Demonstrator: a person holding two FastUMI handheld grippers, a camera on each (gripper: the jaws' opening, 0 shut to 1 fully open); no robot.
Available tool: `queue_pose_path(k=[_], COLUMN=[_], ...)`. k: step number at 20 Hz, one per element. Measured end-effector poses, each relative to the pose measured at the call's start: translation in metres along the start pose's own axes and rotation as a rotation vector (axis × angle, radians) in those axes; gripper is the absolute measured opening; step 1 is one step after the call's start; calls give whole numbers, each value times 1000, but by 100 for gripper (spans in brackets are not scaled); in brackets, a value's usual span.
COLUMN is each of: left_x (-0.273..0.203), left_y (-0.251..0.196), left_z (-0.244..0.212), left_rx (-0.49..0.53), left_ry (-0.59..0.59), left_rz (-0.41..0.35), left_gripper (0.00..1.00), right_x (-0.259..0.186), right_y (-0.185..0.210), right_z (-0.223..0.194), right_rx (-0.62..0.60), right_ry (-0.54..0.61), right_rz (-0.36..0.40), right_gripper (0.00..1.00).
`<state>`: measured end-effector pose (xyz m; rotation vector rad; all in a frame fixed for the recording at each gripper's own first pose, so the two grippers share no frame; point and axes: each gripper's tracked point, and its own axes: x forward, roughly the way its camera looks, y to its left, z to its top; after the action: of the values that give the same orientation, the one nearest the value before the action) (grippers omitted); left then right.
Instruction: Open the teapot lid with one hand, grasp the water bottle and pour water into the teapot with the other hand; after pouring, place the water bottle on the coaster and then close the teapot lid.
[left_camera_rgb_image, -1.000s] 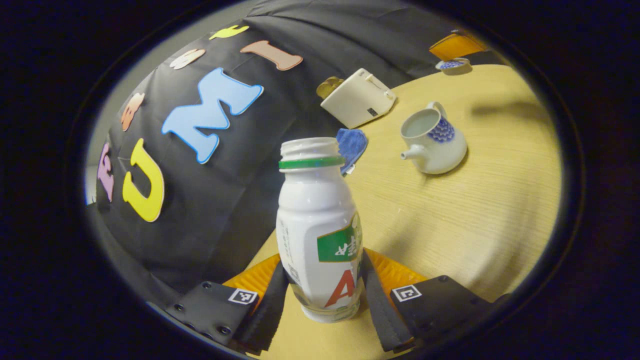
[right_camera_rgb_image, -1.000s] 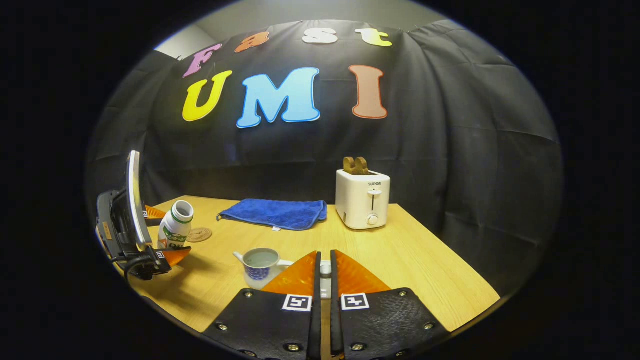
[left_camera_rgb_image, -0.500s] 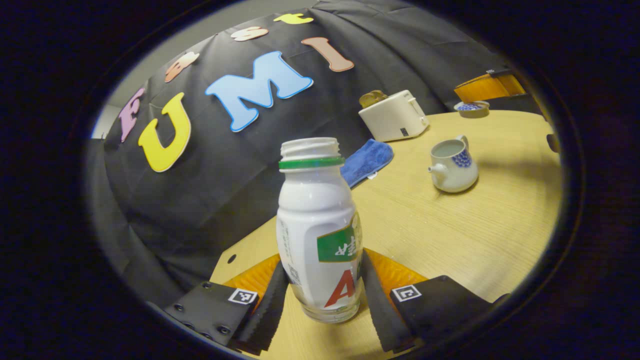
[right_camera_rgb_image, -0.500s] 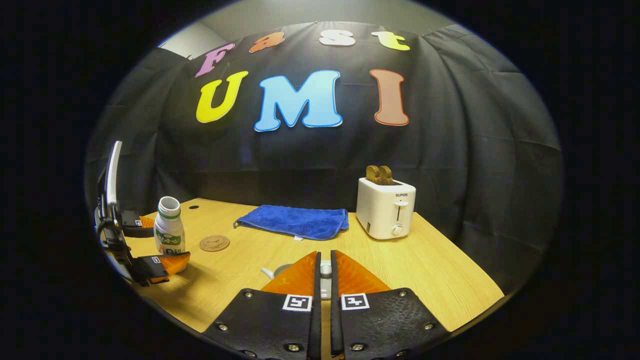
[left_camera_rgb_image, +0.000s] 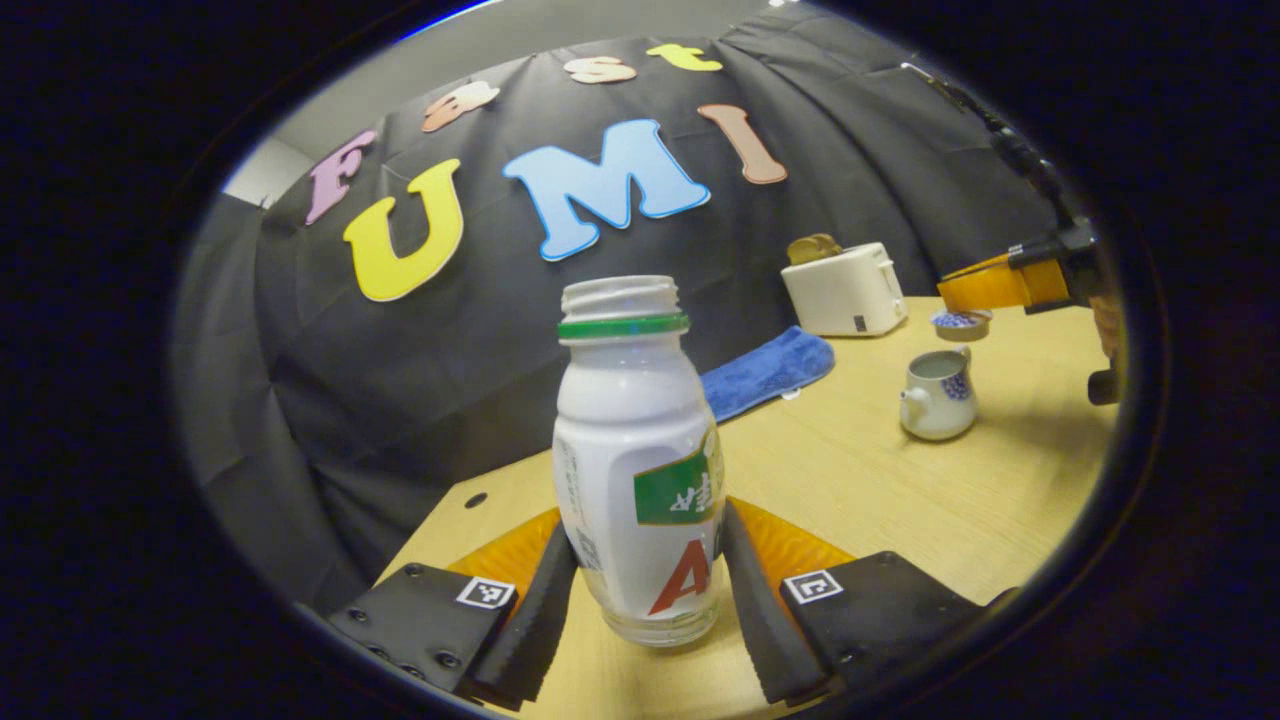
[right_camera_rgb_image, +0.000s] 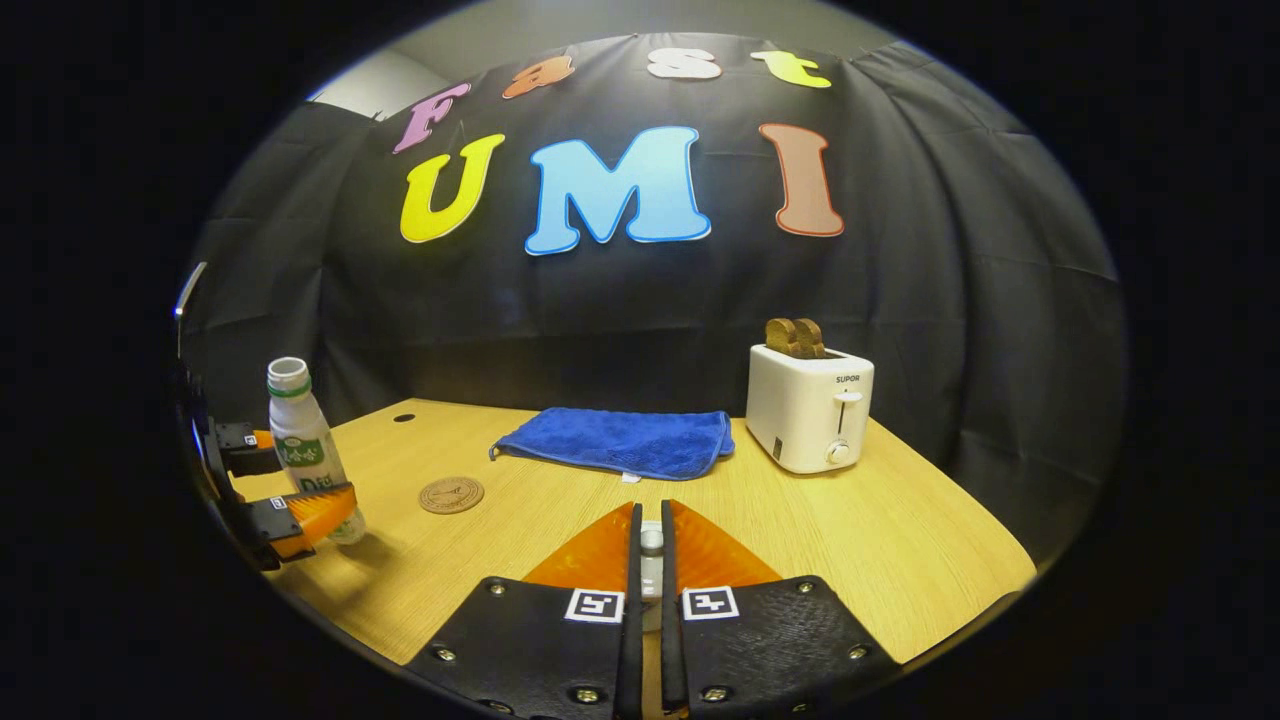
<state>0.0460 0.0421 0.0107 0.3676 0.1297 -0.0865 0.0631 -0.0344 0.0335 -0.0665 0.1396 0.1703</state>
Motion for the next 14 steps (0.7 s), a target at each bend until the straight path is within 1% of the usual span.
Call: queue_pose_path(k=[3, 12, 13, 14], left_x=[0, 4, 5, 6], left_y=[11, 32, 32, 32], left_z=[0, 10, 11, 11], left_rx=[-35, -88, -93, -97], left_ry=[-12, -55, -57, -60], left_rz=[12, 40, 41, 39], left_gripper=[83, 82, 89, 89], right_x=[8, 28, 30, 29], right_y=[3, 1, 1, 1], right_z=[-4, -18, -20, -19], right_rx=[-5, -9, -8, -7], right_ry=[8, 37, 40, 33], right_rz=[-2, -14, -11, -12], right_gripper=[7, 7, 7, 7])
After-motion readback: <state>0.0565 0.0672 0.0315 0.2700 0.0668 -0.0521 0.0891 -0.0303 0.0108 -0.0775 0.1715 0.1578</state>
